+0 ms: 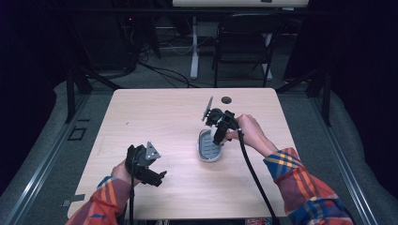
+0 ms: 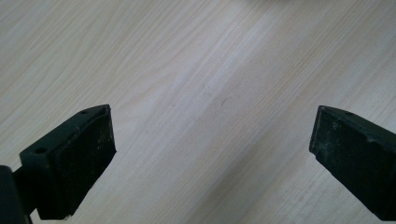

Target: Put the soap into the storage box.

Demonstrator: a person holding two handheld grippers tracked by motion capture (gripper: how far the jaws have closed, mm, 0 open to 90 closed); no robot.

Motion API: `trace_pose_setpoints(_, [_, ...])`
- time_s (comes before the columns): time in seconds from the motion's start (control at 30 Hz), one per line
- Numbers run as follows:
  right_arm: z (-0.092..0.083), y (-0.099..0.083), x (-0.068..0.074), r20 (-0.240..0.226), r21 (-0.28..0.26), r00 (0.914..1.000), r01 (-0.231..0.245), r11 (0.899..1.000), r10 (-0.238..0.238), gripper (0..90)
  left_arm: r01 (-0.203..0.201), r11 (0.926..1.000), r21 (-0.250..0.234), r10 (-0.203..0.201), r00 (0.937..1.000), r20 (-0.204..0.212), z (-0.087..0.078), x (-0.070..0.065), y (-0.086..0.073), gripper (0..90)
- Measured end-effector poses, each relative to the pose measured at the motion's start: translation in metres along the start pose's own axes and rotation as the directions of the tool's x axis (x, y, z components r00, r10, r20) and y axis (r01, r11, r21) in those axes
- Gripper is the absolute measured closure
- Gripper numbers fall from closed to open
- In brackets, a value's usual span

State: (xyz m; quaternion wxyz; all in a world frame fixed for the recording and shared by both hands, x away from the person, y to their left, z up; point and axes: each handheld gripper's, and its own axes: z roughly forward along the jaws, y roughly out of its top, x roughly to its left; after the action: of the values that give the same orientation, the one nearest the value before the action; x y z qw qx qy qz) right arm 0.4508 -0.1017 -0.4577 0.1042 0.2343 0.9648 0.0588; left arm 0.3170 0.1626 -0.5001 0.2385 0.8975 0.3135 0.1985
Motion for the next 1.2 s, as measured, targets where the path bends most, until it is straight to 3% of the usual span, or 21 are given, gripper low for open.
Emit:
trace_pose_setpoints(0.6, [0.026, 0.020, 0.008, -0.036, 0.021, 0.9991, 0.023, 1.000, -0.022, 24.1, -0.004, 1.0000, 0.006, 0.004, 1.0000, 0.004, 0.000, 0.000, 0.000, 0.2])
trace_pose_setpoints(0.8, [0.032, 0.023, 0.009, -0.038, 0.065, 0.9985, 0.042, 0.997, -0.040, 24.1, -0.002, 1.0000, 0.007, 0.002, 1.0000, 0.004, 0.001, 0.000, 0.000, 0.2])
trace_pose_setpoints(1.2, [0.041, 0.027, 0.015, -0.050, 0.081, 0.9973, 0.058, 0.995, -0.054, 24.0, -0.007, 0.9999, 0.008, 0.007, 1.0000, 0.004, 0.000, 0.000, 0.000, 0.3])
